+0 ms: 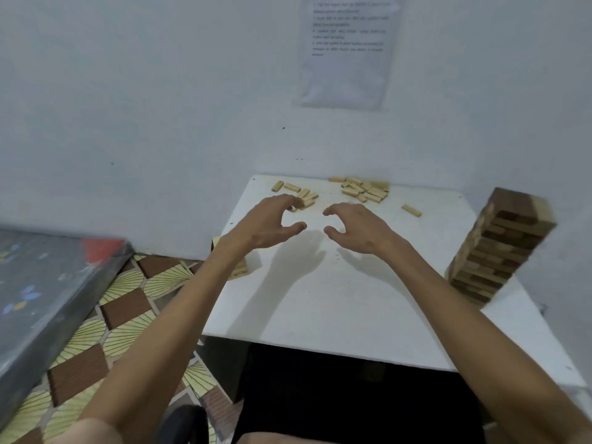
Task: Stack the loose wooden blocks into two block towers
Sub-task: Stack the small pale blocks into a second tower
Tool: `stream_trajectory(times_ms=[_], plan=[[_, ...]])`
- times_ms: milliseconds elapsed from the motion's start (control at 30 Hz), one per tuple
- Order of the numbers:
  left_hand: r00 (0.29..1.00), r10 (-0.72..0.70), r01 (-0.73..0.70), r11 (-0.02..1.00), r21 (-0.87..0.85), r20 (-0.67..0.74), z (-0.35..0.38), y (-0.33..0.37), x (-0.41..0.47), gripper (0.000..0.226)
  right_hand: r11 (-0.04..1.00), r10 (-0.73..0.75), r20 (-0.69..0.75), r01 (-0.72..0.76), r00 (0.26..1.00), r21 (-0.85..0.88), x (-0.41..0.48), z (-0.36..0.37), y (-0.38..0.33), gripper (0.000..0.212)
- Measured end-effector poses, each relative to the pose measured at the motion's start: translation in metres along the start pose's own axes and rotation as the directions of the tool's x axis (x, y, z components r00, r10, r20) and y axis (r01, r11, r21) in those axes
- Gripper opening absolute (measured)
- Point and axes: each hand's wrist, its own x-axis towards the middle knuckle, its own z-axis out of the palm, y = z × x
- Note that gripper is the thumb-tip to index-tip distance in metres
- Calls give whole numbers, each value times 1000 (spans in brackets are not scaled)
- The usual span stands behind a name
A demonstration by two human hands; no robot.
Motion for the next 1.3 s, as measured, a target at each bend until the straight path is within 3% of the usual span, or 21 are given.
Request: stream_trajectory(times_ms=[367, 667, 833, 1200, 1300], plan=[[994, 81, -79, 997, -28, 73, 58, 28, 56, 45, 974, 224, -57, -226, 973, -27, -33, -4, 55, 46], [992, 87, -86, 996, -10, 92, 98, 34, 102, 45, 924, 366, -137, -377, 920, -58, -9, 11, 91, 43], [998, 38, -39, 999, 7, 58, 118, 23, 131, 41, 873, 467, -198, -485, 862, -54, 14, 23, 117, 35], [993, -78, 74, 996, -53, -86, 159, -1, 179, 34, 723, 660, -296, -691, 690, 0, 54, 45, 164, 40], [990, -61, 50, 995, -87, -127, 165, -2, 189, 21, 695, 681, -334, -719, 651, 18, 60, 51, 167, 36]])
